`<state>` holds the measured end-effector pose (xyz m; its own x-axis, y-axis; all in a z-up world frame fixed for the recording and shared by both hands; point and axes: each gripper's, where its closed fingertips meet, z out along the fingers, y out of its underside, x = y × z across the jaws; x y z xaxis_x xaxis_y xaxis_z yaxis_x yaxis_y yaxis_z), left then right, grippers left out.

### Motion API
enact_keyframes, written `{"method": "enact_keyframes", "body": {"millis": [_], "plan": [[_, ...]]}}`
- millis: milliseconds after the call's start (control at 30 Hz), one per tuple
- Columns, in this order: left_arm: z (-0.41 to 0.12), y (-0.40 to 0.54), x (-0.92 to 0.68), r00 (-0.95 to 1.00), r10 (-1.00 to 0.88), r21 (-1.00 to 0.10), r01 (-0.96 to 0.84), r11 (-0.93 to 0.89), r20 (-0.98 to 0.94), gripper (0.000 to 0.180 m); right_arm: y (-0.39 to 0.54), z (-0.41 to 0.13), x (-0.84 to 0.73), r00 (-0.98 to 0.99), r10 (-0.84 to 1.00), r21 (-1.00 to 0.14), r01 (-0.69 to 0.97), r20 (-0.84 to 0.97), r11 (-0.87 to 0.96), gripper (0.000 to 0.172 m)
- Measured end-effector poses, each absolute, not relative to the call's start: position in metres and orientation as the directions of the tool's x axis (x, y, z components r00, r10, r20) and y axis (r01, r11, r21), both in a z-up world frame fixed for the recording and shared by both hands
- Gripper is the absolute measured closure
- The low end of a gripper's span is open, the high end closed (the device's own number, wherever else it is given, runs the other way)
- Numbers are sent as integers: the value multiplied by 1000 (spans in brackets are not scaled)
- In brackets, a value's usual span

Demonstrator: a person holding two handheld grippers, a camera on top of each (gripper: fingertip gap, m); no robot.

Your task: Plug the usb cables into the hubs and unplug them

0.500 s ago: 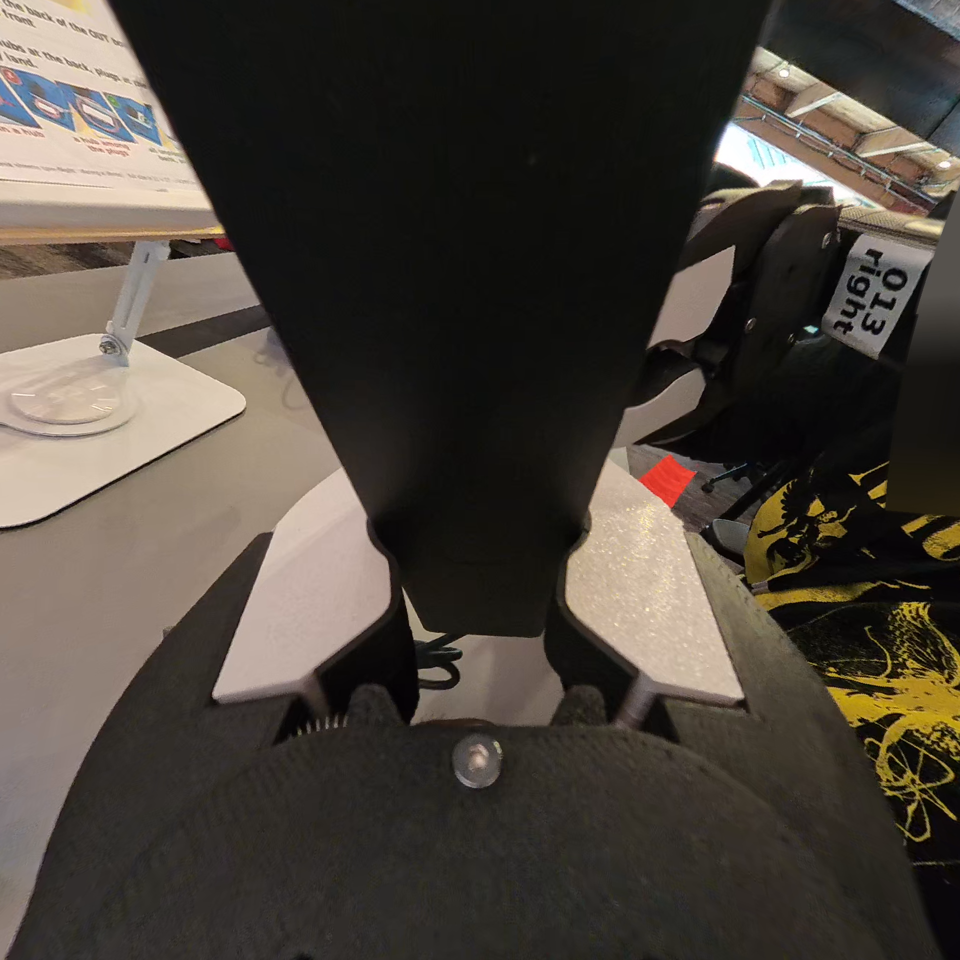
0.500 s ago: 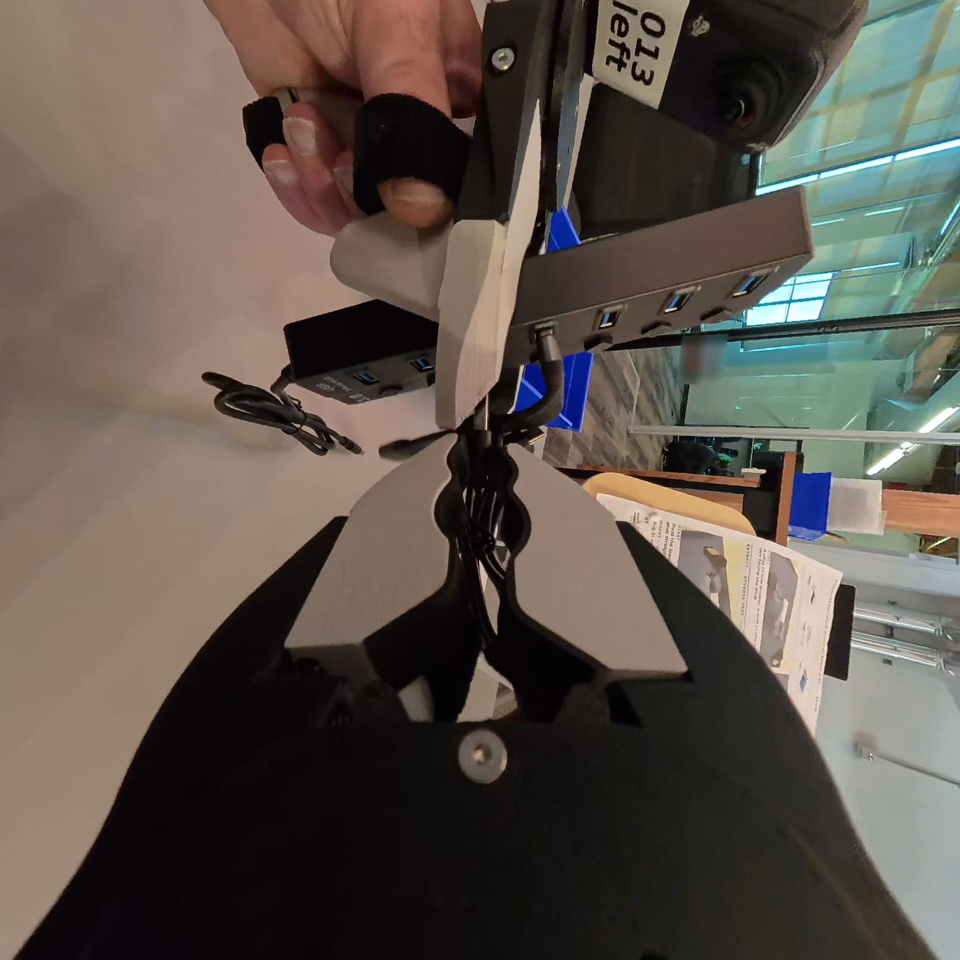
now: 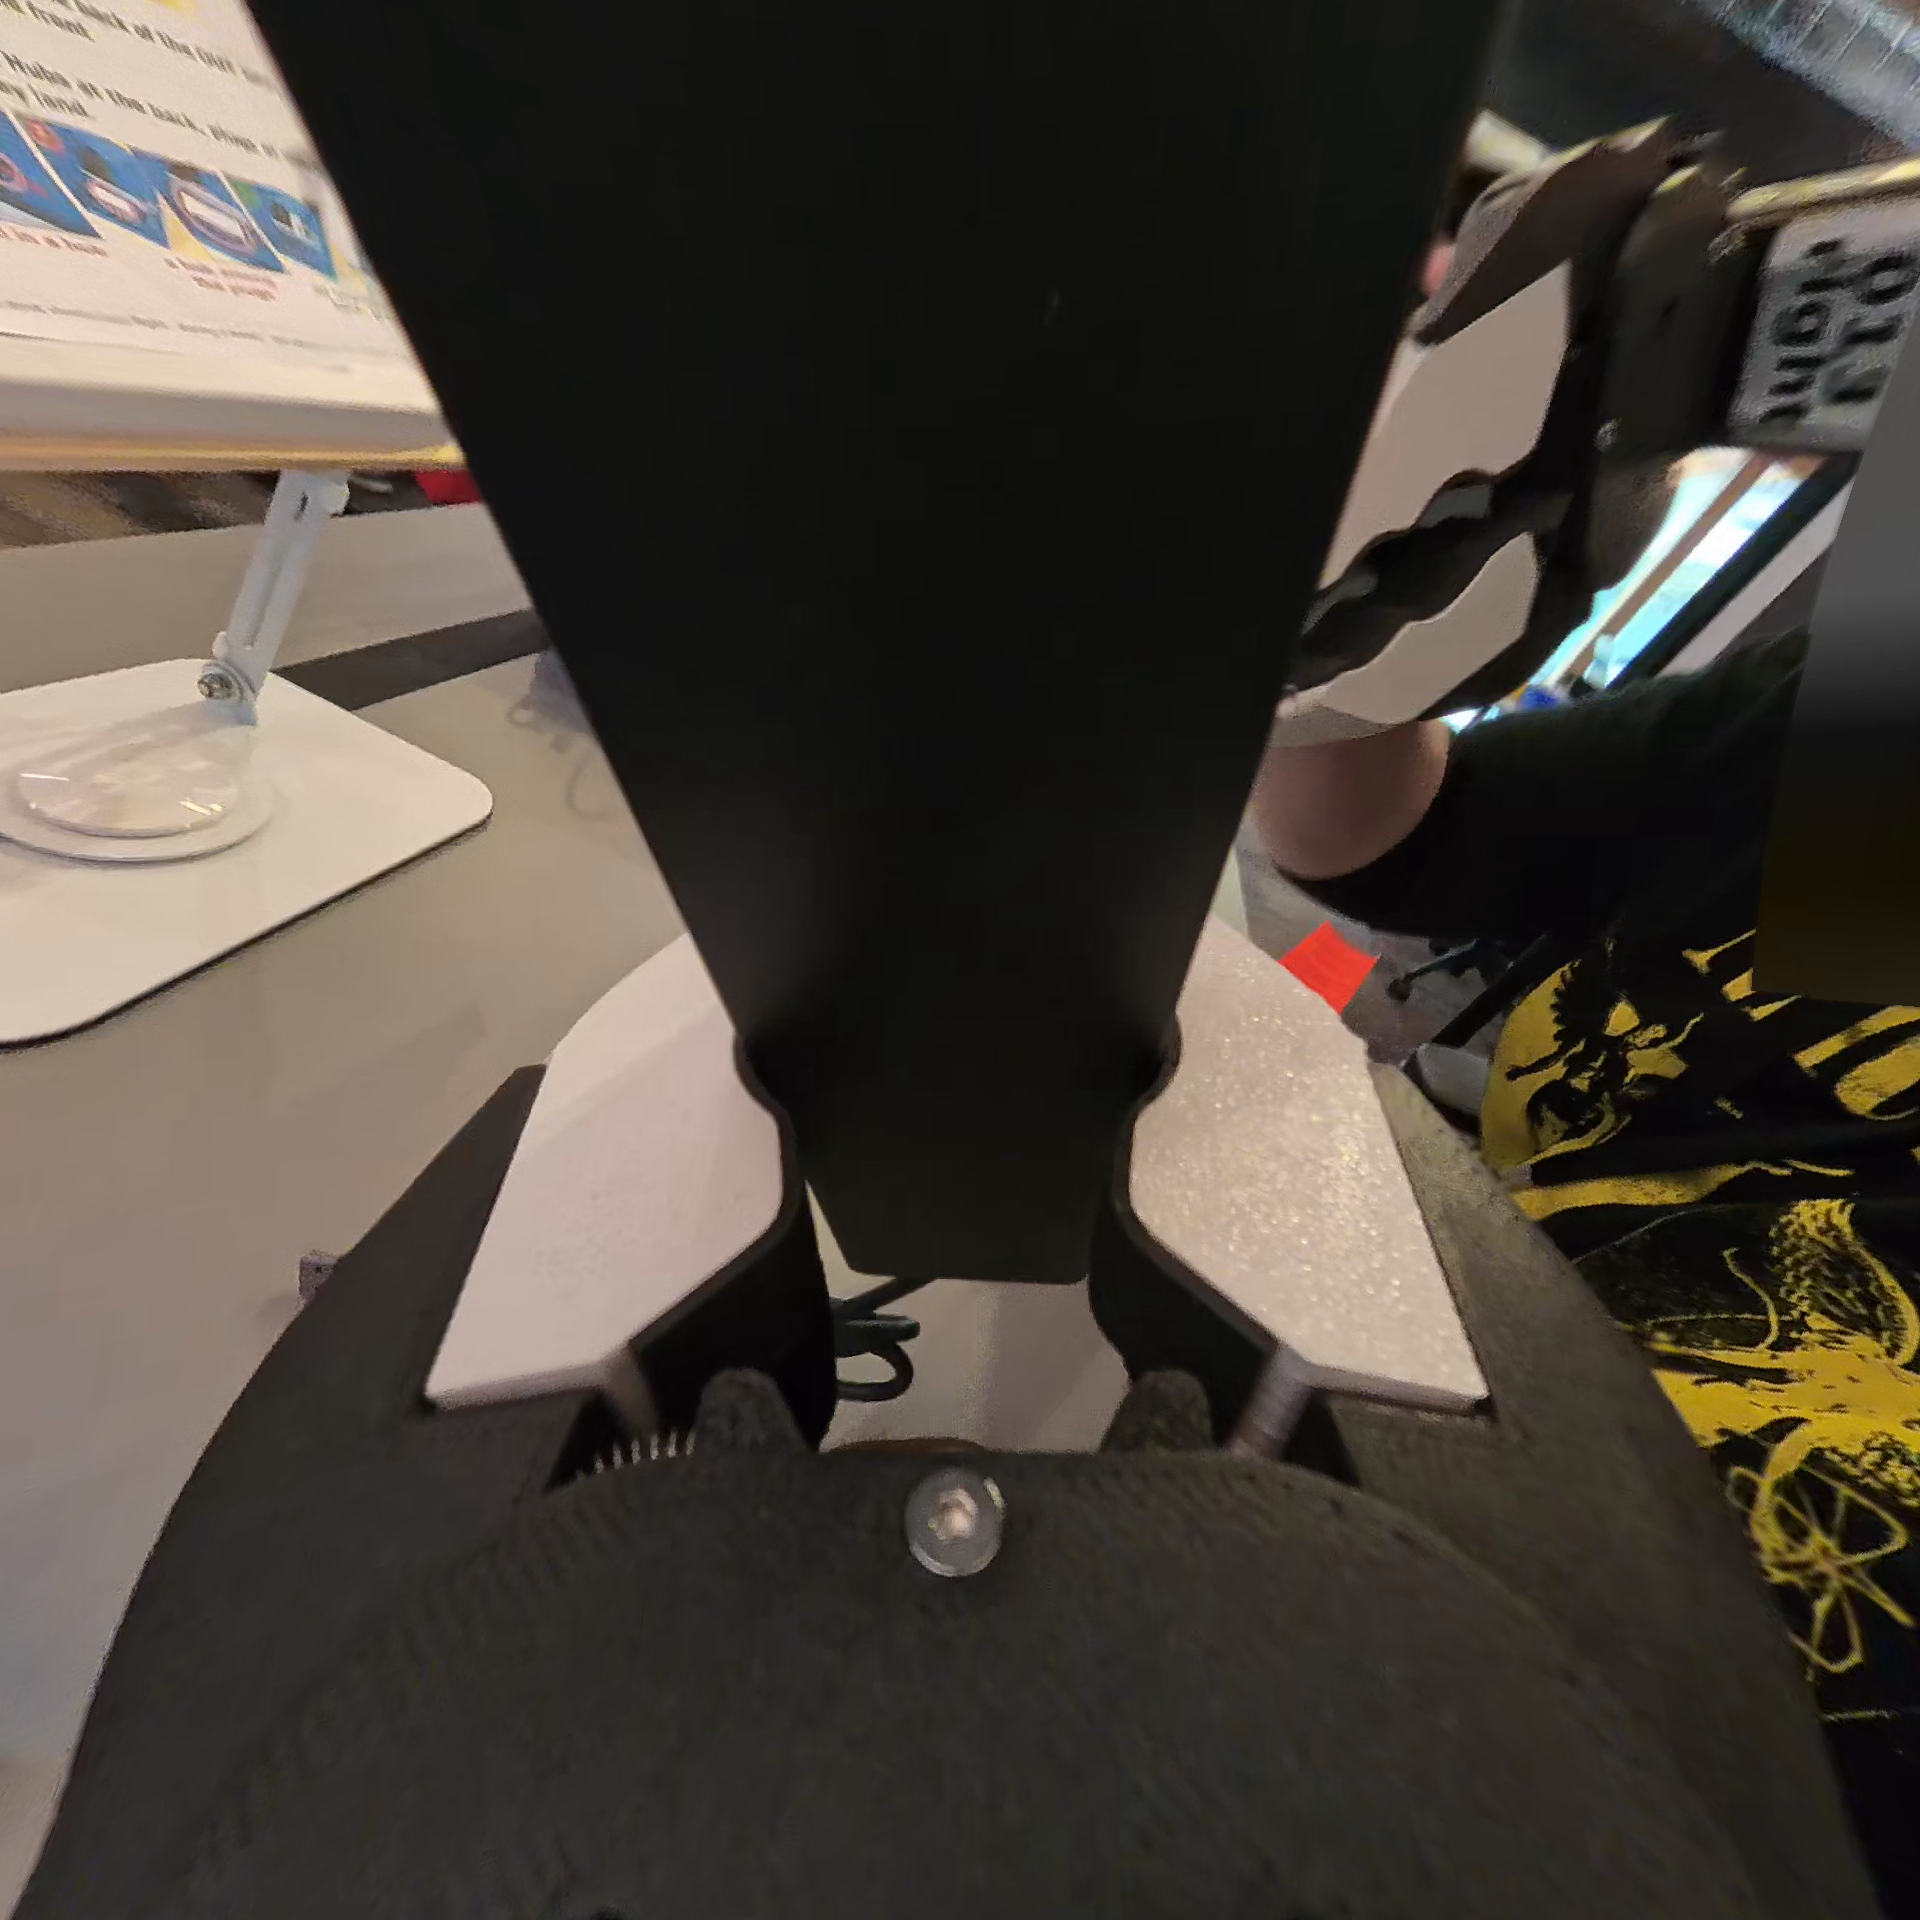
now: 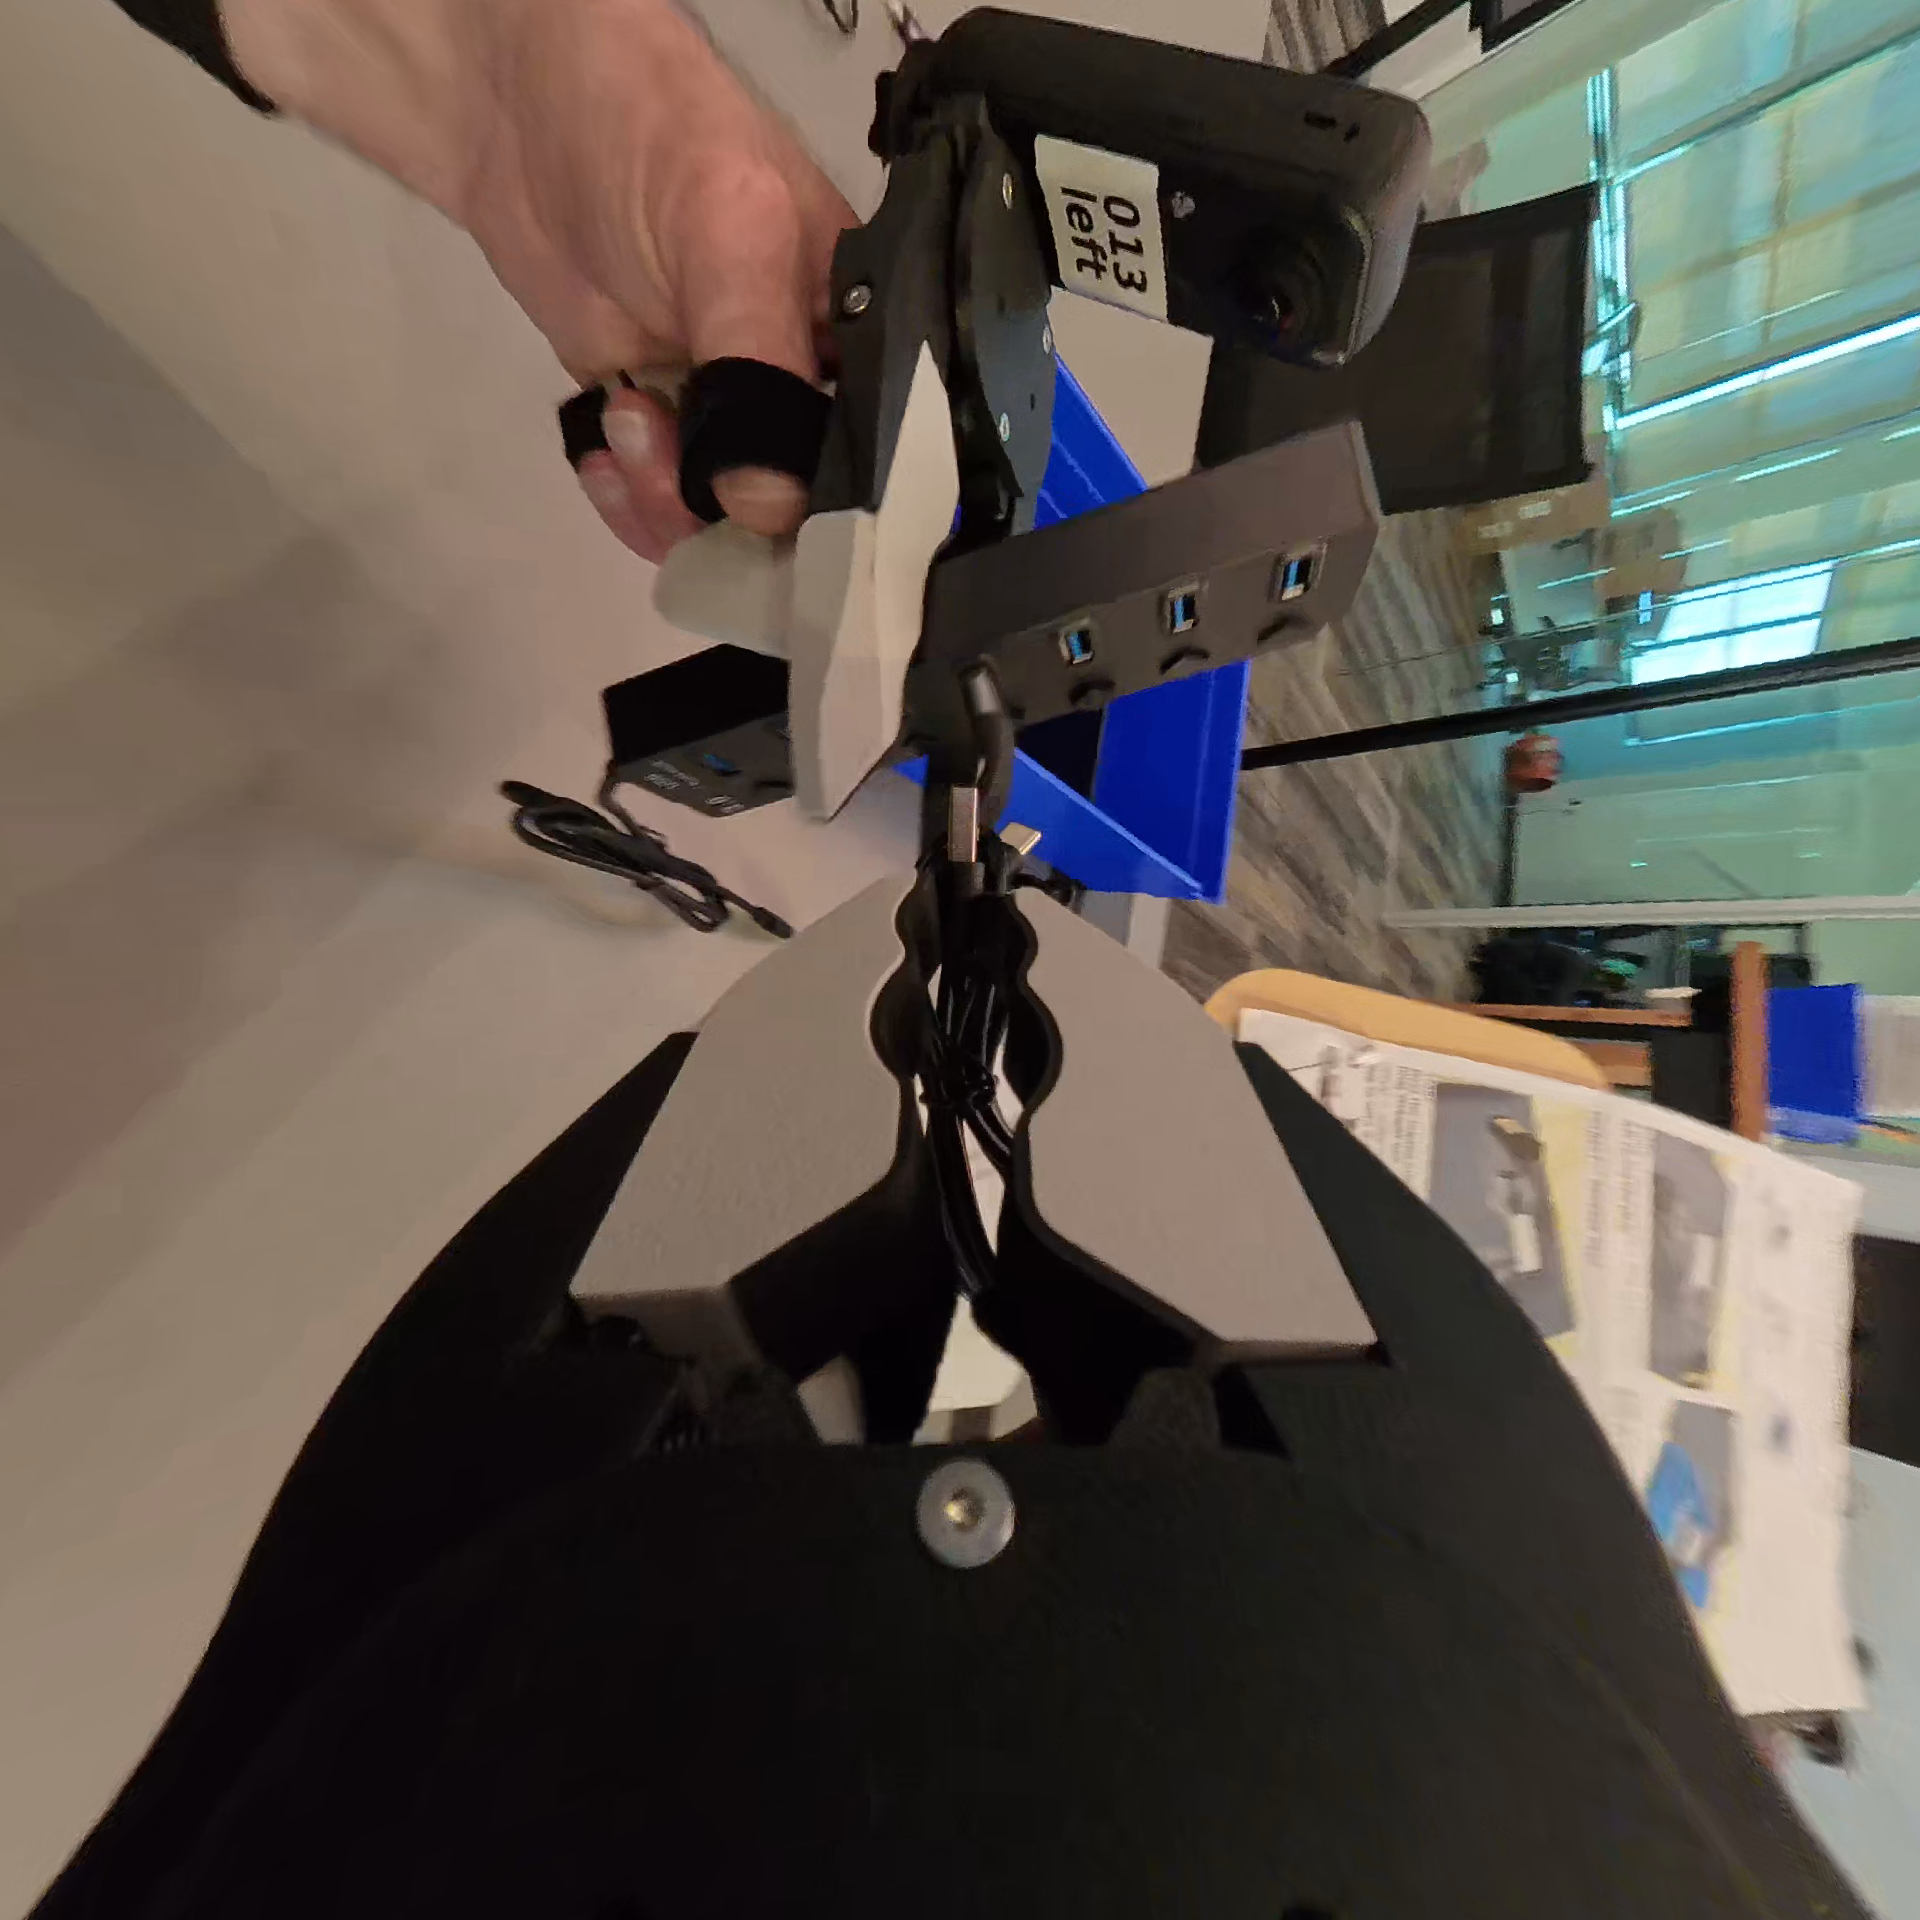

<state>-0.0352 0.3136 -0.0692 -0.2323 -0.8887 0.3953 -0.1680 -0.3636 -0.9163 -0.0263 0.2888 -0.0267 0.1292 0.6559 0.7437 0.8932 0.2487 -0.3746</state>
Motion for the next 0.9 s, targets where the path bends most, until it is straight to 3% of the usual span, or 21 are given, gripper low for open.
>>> {"method": "enact_keyframes", "body": {"millis": [167, 500, 900], "plan": [[-54, 323, -48, -265, -890, -927, -45, -372, 371, 116, 273, -35, 2, 288, 755, -556, 823, 589, 119, 163], [-77, 316, -38, -225, -918, -942, -153, -298, 327, 115, 257, -179, 47, 178, 790, -278, 961, 587, -10, 163], [-87, 310, -30, -238, -913, -939, -175, -295, 331, 116, 242, -256, 63, 280, 806, -305, 943, 522, -130, 161]]}}
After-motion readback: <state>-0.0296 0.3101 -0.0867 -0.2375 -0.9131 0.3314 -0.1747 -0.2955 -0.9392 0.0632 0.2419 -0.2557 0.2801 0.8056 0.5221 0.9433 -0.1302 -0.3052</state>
